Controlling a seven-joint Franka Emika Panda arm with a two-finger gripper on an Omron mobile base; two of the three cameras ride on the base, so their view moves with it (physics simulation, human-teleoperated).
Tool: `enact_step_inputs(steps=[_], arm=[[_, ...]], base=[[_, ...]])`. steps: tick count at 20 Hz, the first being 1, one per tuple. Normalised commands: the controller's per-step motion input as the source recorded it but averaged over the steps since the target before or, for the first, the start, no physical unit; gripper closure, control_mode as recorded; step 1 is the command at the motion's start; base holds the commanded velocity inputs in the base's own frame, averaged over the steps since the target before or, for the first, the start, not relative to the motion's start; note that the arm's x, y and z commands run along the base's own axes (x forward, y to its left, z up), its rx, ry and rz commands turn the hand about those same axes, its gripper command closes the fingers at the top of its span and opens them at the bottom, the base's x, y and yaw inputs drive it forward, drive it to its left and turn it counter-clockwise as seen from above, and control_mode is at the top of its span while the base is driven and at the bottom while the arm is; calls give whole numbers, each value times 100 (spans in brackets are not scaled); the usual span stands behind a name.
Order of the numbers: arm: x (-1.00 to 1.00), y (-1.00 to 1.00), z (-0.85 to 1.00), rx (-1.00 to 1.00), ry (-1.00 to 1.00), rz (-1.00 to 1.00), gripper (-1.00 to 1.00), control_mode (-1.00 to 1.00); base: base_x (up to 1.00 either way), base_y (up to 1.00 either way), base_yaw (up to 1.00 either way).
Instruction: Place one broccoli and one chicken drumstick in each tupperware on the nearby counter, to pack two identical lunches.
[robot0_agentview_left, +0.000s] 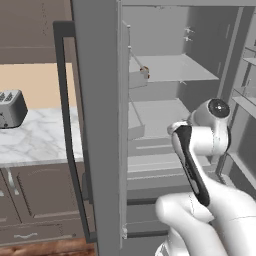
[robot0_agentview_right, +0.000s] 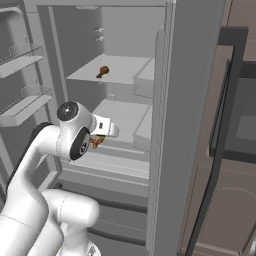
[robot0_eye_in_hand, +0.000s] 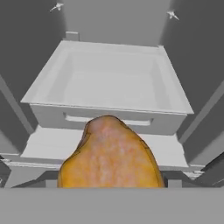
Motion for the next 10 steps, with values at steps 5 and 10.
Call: enact_step_inputs(steps=[5,10], arm=[[-63,0,76,0,-8,0,100,-100],[-49,0,71,0,-5,0,100,-100]], base=[[0,0,0],[0,0,0]])
